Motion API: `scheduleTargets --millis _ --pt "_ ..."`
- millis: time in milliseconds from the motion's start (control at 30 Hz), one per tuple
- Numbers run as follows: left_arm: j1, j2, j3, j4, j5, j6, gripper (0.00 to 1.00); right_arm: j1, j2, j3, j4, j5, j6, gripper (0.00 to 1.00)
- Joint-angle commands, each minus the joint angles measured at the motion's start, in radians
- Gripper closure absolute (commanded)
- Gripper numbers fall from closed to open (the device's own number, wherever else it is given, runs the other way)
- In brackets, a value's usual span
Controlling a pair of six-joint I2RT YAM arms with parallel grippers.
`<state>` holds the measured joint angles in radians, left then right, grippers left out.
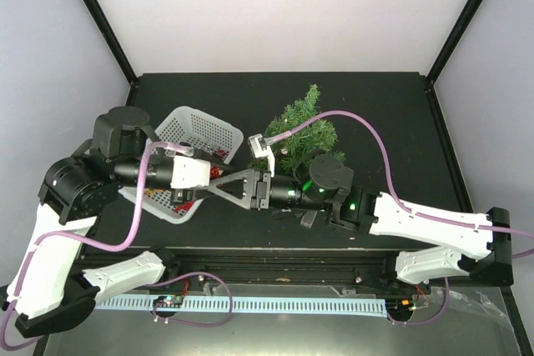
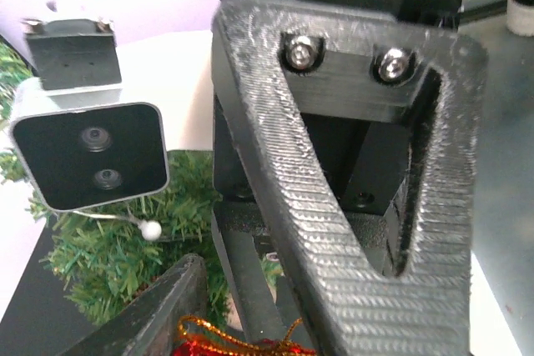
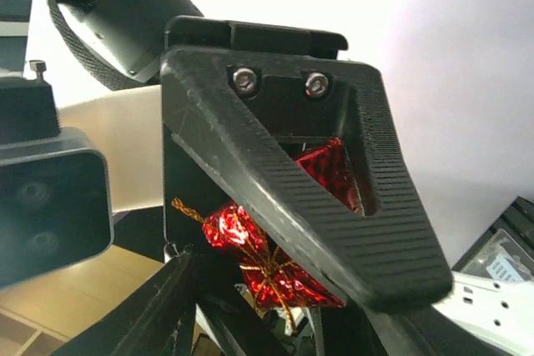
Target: Decorate the small christmas tree
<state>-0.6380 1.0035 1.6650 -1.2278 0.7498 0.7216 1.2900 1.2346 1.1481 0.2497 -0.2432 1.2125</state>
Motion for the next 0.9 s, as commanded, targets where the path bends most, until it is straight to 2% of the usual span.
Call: scheduleTargets --millis 0,233,367,533,767,867 --pt "0.001 -0.009 -0.004 0.016 -0.001 -0.007 0.56 0.004 0.000 0.016 0.006 0.038 -0.012 0.56" --pt "0.009 -0.013 -0.002 0.013 0.016 -0.009 0.54 0.003 -0.005 -0.002 0.001 0.056 -0.014 0.61" --pt "0.017 -0.013 -0.002 0.012 0.030 -0.010 0.57 0.003 -0.011 -0.012 0.004 0.064 -0.017 0.65" --pt "0.021 -0.011 -0.005 0.012 0.027 -0.011 0.54 0.003 -0.016 -0.010 0.009 0.070 -0.033 0.84" --pt "0.028 -0.016 -0.013 0.019 0.012 -0.017 0.48 0.002 -0.041 -0.036 -0.006 0.103 -0.045 0.98" --pt "0.030 -0.016 -0.012 0.016 0.025 -0.018 0.48 0.002 -0.048 -0.038 -0.016 0.117 -0.053 0.99"
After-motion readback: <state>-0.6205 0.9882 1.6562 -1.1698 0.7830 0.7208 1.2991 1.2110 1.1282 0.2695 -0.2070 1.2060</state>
